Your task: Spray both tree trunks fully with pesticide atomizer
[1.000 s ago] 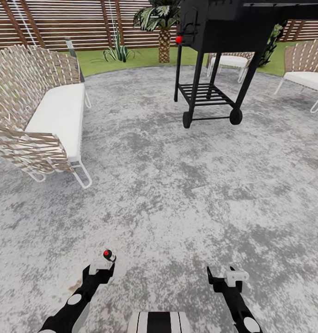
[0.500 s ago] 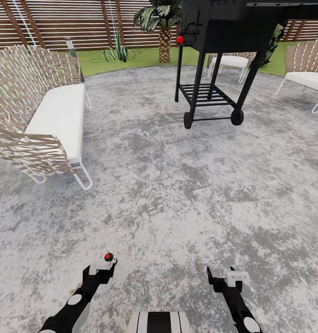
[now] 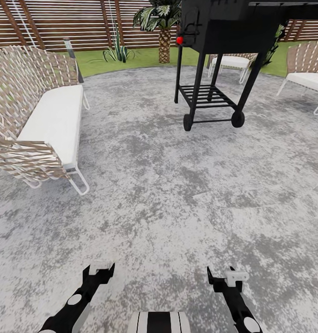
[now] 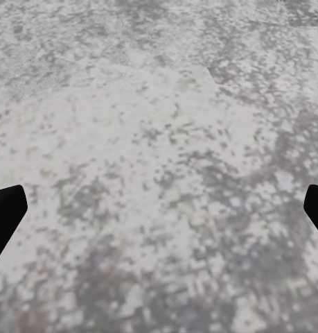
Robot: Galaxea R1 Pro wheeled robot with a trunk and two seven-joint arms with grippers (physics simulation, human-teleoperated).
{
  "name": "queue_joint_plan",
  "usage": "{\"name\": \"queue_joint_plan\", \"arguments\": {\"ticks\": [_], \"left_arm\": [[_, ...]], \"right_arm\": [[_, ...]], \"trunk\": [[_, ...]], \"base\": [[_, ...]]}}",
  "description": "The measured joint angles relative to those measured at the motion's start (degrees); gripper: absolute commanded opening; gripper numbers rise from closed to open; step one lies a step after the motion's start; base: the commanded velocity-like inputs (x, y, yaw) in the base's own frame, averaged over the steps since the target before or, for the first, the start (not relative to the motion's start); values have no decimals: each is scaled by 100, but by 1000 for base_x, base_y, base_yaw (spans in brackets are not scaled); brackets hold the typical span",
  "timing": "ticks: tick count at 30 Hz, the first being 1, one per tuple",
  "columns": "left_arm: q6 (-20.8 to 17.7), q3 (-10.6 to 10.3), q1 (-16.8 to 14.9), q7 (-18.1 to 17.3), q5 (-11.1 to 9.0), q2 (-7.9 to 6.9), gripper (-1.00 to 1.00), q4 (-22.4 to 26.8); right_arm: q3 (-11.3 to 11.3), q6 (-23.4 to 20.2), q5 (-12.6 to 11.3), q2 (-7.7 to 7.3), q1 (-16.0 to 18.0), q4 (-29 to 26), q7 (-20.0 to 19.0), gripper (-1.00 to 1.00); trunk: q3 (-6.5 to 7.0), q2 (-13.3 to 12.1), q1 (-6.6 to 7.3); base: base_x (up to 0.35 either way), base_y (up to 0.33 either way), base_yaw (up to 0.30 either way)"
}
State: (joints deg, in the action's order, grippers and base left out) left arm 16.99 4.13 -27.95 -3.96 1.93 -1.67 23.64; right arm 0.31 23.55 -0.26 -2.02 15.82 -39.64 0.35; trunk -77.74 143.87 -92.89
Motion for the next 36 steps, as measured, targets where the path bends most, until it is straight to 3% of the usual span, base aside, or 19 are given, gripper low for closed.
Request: {"name": "queue_joint_plan", "arguments": {"ticks": [11, 23, 36], "left_arm": [[19, -7, 0, -4, 1, 0, 100, 5], [12, -9, 0, -3, 1, 0, 100, 4], [41, -9, 0, -8, 7, 0, 100, 0]], "right_arm": [[4, 0, -2, 0, 0, 0, 0, 100], [4, -5, 0, 0, 0, 0, 0, 100], [4, 0, 0, 0, 0, 0, 0, 100]], "trunk": [[0, 0, 0], [-335, 16, -31], [-365, 16, -31]], "base": [[1, 0, 0], [0, 0, 0], [0, 0, 0]]}}
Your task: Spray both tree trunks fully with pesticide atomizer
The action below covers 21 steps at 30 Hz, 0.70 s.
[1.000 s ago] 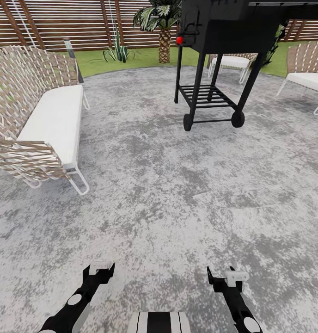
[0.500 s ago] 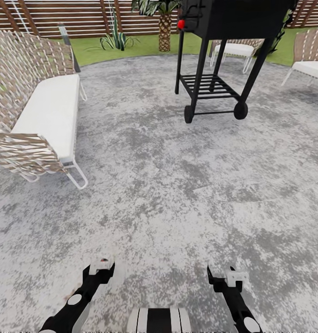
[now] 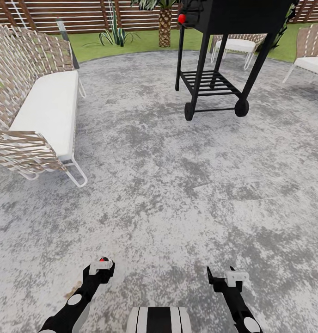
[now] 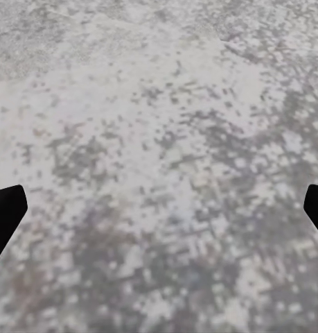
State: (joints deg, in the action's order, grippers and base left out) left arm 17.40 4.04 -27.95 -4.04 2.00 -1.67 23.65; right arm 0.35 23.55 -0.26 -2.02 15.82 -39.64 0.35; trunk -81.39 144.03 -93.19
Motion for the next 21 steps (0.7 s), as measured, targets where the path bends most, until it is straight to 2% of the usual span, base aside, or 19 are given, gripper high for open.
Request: {"name": "queue_joint_plan", "arguments": {"ticks": [5, 21], "left_arm": [[-19, -7, 0, 1, 0, 0, 100, -12], [-18, -4, 0, 9, -5, 0, 100, -18]], "right_arm": [[0, 0, 0, 0, 0, 0, 0, 100], [0, 0, 0, 0, 0, 0, 0, 100]], "trunk": [[-110, 6, -13], [-111, 7, -13]], "base": [[0, 0, 0], [34, 0, 0]]}}
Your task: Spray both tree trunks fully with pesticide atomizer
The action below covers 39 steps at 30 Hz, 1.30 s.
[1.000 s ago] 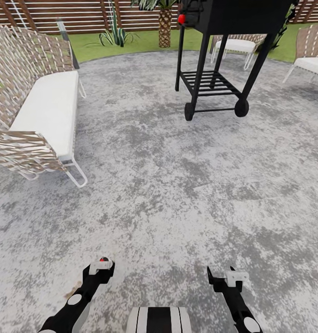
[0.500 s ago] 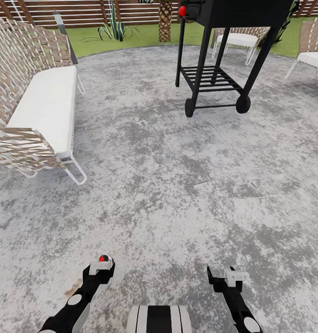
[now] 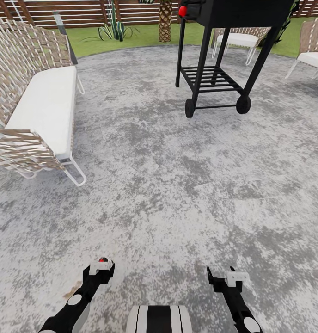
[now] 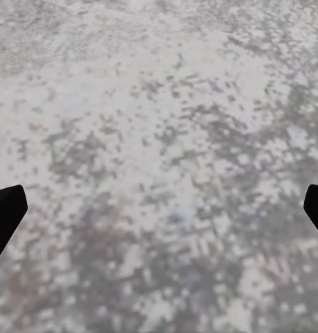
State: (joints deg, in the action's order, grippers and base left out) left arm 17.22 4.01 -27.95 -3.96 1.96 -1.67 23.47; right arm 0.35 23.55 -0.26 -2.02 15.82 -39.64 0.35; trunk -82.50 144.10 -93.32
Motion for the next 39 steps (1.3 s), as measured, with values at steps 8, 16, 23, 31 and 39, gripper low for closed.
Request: {"name": "queue_joint_plan", "arguments": {"ticks": [8, 16, 23, 31, 39], "left_arm": [[9, 3, 0, 0, -2, 0, 100, 0], [9, 7, 0, -1, -2, -1, 100, 20], [14, 11, 0, -4, -2, -3, -100, 36], [16, 14, 0, -7, -10, -8, -100, 58], [26, 6, 0, -6, -5, 0, -100, 68]], "right_arm": [[0, 0, 0, 0, 0, 0, 0, 100], [0, 0, 0, 0, 0, 0, 0, 100], [0, 0, 0, 0, 0, 0, 0, 100], [0, 0, 0, 0, 0, 0, 0, 100], [0, 0, 0, 0, 0, 0, 0, 100]], "trunk": [[0, 0, 0], [0, 0, 0], [0, 0, 0], [0, 0, 0], [0, 0, 0]], "base": [[5, 0, 0], [0, 0, 0], [0, 0, 0], [0, 0, 0], [0, 0, 0]]}}
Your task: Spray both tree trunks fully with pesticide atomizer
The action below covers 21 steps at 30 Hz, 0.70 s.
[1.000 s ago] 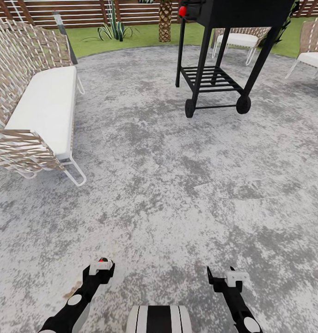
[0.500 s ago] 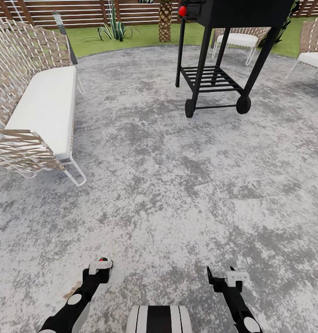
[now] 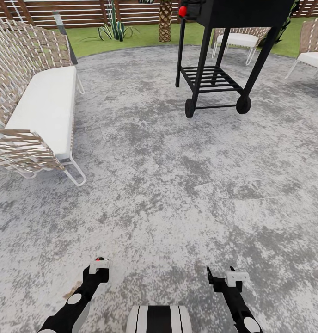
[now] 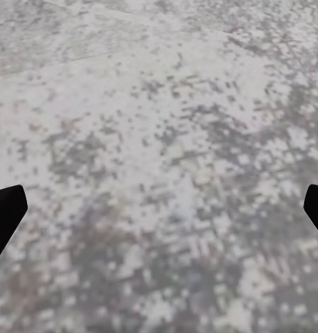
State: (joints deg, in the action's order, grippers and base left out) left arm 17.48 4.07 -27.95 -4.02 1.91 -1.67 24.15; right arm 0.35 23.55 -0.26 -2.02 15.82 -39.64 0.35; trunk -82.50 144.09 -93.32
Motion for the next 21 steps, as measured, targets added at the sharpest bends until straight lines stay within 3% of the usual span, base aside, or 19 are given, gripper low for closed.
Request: {"name": "queue_joint_plan", "arguments": {"ticks": [10, 21], "left_arm": [[-24, -11, 0, 5, 3, 6, -100, 8], [-34, -29, 0, 5, 11, 27, -100, 17]], "right_arm": [[0, 0, 0, 0, 0, 9, 0, 100], [0, 0, 0, 0, 0, 0, -2, 100]], "trunk": [[0, 0, 0], [243, -14, 29]], "base": [[0, 0, 0], [0, 0, 0]]}}
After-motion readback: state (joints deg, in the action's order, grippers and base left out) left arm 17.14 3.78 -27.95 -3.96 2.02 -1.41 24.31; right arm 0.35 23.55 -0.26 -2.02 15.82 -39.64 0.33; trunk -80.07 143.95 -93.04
